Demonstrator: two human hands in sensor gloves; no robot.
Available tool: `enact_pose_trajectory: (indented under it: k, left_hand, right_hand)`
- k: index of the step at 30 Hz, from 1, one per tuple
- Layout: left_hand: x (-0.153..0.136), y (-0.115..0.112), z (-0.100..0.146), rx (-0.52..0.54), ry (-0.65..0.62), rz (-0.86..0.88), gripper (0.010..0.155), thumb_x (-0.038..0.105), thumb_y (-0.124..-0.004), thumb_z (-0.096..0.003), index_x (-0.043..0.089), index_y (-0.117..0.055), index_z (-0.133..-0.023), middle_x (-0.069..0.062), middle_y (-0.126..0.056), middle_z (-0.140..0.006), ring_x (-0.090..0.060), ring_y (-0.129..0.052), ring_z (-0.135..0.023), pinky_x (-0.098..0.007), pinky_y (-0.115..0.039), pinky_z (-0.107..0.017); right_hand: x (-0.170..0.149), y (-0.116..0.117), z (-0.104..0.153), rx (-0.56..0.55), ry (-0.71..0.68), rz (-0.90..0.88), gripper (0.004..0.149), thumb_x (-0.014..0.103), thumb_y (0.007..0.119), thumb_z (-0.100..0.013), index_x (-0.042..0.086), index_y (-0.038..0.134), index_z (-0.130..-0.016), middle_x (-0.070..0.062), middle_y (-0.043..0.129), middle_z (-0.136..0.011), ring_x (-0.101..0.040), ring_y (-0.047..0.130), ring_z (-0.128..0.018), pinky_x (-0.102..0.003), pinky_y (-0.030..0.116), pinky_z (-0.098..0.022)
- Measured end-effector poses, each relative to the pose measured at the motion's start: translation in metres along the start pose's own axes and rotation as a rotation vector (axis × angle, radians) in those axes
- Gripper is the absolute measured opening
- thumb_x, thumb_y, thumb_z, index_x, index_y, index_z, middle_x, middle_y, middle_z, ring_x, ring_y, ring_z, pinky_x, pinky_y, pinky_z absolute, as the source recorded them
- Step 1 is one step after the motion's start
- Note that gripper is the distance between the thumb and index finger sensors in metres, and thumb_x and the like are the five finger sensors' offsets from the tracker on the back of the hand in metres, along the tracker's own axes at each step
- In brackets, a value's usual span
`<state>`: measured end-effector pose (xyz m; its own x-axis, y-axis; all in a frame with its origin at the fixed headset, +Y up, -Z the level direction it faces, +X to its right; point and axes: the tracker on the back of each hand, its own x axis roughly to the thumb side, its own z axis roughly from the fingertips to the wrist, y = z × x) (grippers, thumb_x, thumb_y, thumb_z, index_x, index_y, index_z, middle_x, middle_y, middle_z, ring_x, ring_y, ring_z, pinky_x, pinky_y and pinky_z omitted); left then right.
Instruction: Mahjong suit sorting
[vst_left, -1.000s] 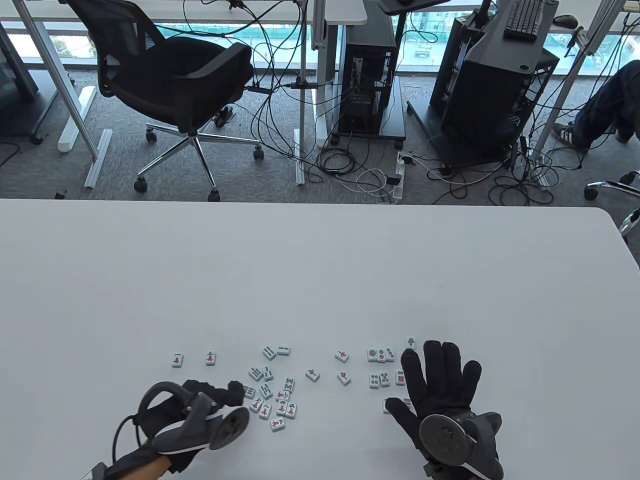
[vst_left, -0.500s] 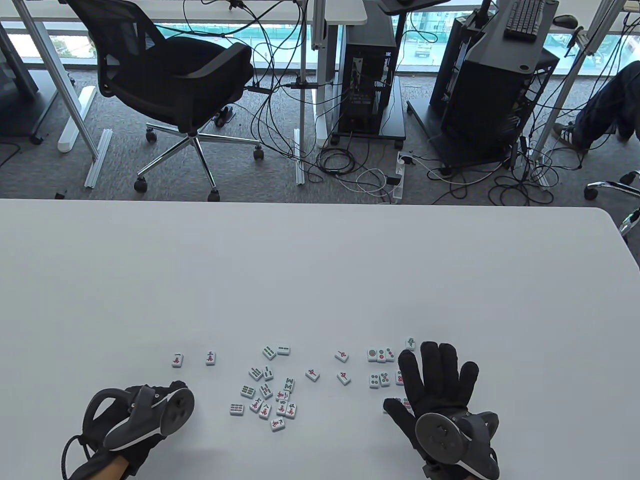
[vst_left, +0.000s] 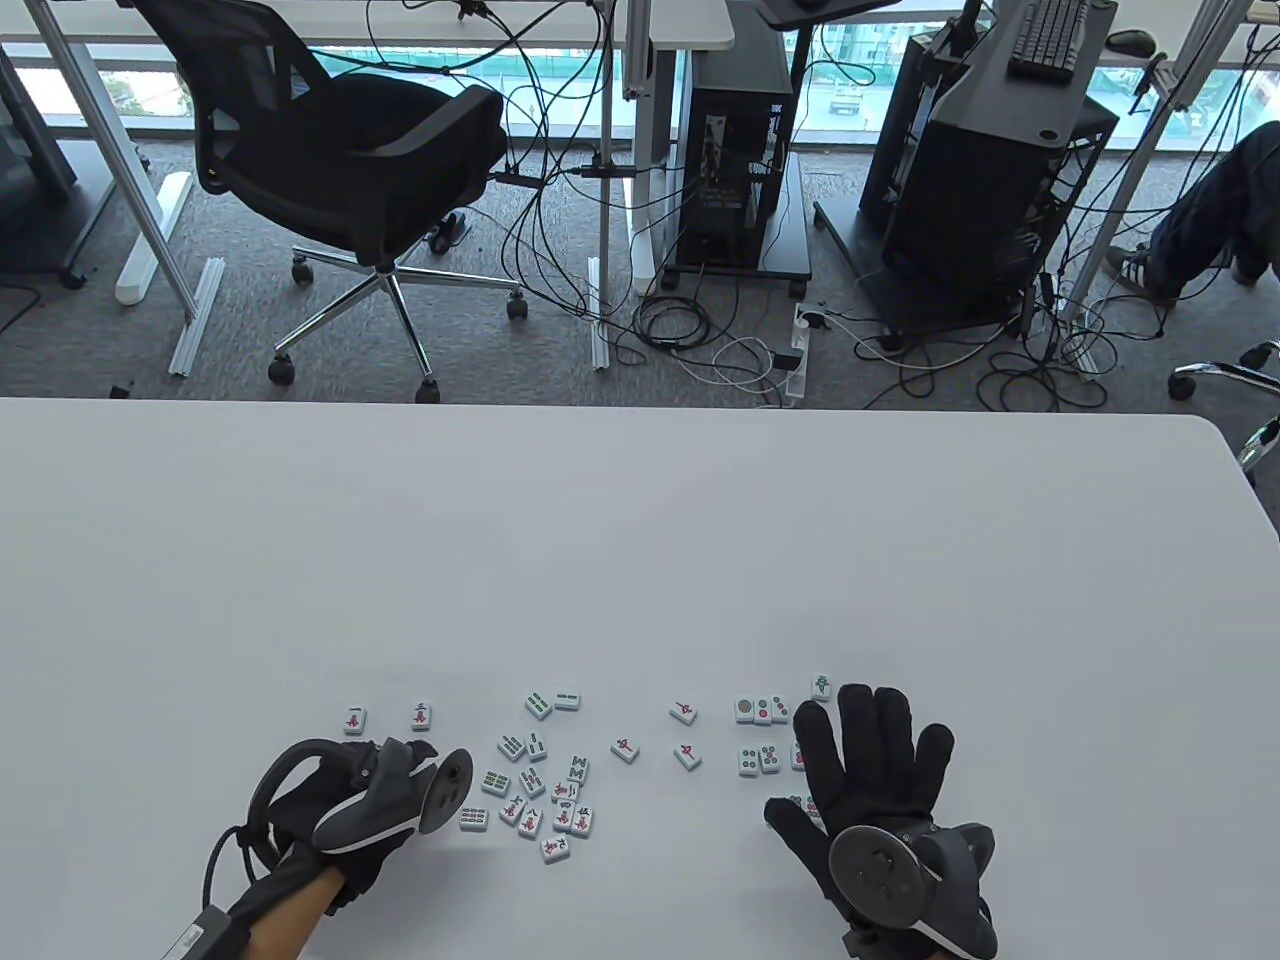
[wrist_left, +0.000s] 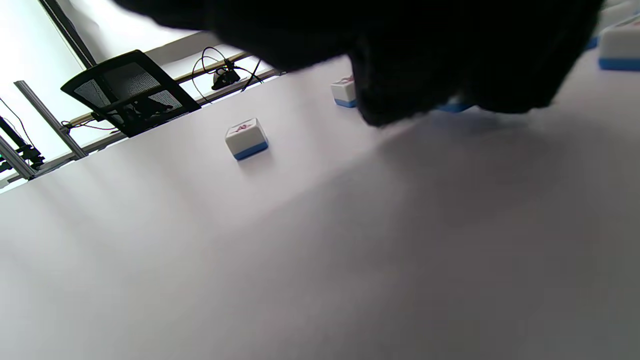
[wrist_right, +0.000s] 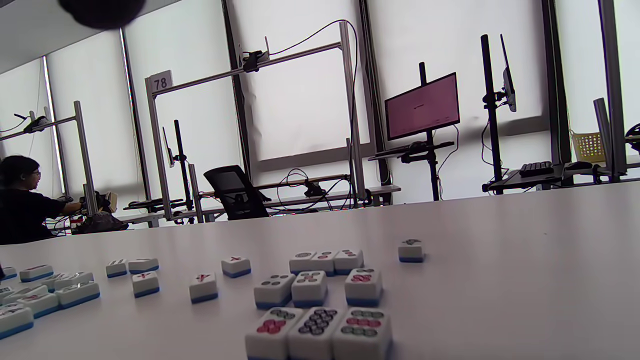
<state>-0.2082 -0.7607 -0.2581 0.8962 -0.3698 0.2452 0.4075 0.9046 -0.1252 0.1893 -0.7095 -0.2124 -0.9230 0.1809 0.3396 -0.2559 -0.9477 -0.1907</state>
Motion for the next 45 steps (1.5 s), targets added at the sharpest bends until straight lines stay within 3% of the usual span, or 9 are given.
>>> enact_pose_trajectory:
  k: [6,11,19,21,28,33,40,45]
  left_hand:
    - [-0.001,0.003,0.005,0.02,0.016,-0.051,0.067,0.06,-0.085,-0.0311,0.03,-0.078,-0.09,0.022,-0.096,-0.043,-0.004,-0.095,-0.018,-0.029,-0.085,-0.026]
    - [0.001,0.022,0.013,0.103,0.018,-0.04,0.066,0.06,-0.085,-0.031,0.029,-0.08,-0.089,0.021,-0.097,-0.043,-0.005,-0.095,-0.018,-0.03,-0.085,-0.026]
    - [0.063,0.069,0.015,0.385,-0.139,-0.015,0.058,0.059,-0.084,-0.0323,0.027,-0.086,-0.081,0.022,-0.096,-0.038,-0.004,-0.094,-0.014,-0.029,-0.085,-0.023]
    - [0.08,0.075,0.009,0.415,-0.161,-0.034,0.055,0.058,-0.085,-0.0325,0.027,-0.087,-0.078,0.023,-0.096,-0.036,-0.003,-0.093,-0.012,-0.028,-0.085,-0.022]
    - [0.12,0.07,-0.015,0.315,-0.233,-0.115,0.051,0.058,-0.087,-0.0302,0.027,-0.09,-0.071,0.023,-0.095,-0.032,-0.003,-0.091,-0.009,-0.028,-0.084,-0.02]
    - [0.135,0.072,-0.017,0.322,-0.259,-0.131,0.049,0.057,-0.088,-0.0303,0.027,-0.091,-0.069,0.023,-0.094,-0.031,-0.002,-0.09,-0.007,-0.027,-0.084,-0.018]
    - [0.14,0.089,-0.014,0.322,-0.265,-0.064,0.052,0.057,-0.086,-0.0328,0.028,-0.089,-0.076,0.023,-0.094,-0.031,-0.003,-0.09,-0.008,-0.028,-0.084,-0.019]
    - [0.137,0.091,-0.011,0.098,-0.314,0.042,0.065,0.061,-0.087,-0.0304,0.026,-0.085,-0.085,0.021,-0.095,-0.034,-0.004,-0.09,-0.01,-0.029,-0.083,-0.019]
  right_hand:
    - [0.0,0.001,-0.001,0.007,-0.004,-0.004,0.079,0.061,0.054,-0.049,0.03,0.011,-0.108,-0.014,0.002,-0.114,-0.045,0.0,-0.102,-0.075,0.01,-0.067]
    - [0.0,-0.001,0.0,0.0,-0.001,-0.01,0.079,0.061,0.054,-0.049,0.03,0.011,-0.108,-0.014,0.002,-0.114,-0.045,-0.001,-0.102,-0.075,0.01,-0.067]
    - [0.0,-0.001,0.0,-0.001,-0.003,-0.011,0.079,0.061,0.054,-0.049,0.03,0.011,-0.108,-0.014,0.002,-0.114,-0.045,0.0,-0.102,-0.075,0.01,-0.067]
    - [0.0,-0.002,0.0,-0.007,-0.003,-0.015,0.079,0.061,0.054,-0.049,0.03,0.011,-0.108,-0.014,0.002,-0.114,-0.045,0.0,-0.102,-0.075,0.01,-0.067]
    - [-0.001,-0.003,0.001,-0.016,0.001,-0.029,0.079,0.061,0.054,-0.049,0.03,0.011,-0.108,-0.014,0.002,-0.114,-0.045,-0.001,-0.102,-0.075,0.009,-0.068]
    - [0.0,-0.003,0.0,-0.019,-0.005,-0.029,0.079,0.061,0.054,-0.049,0.03,0.011,-0.108,-0.014,0.002,-0.114,-0.044,-0.001,-0.102,-0.075,0.009,-0.068]
    - [0.0,-0.005,0.001,-0.028,-0.004,-0.038,0.079,0.061,0.054,-0.049,0.03,0.011,-0.108,-0.014,0.002,-0.114,-0.044,0.0,-0.102,-0.075,0.009,-0.068]
    - [-0.001,-0.006,0.001,-0.031,-0.006,-0.041,0.079,0.061,0.054,-0.049,0.03,0.011,-0.108,-0.014,0.002,-0.114,-0.044,-0.001,-0.102,-0.075,0.009,-0.068]
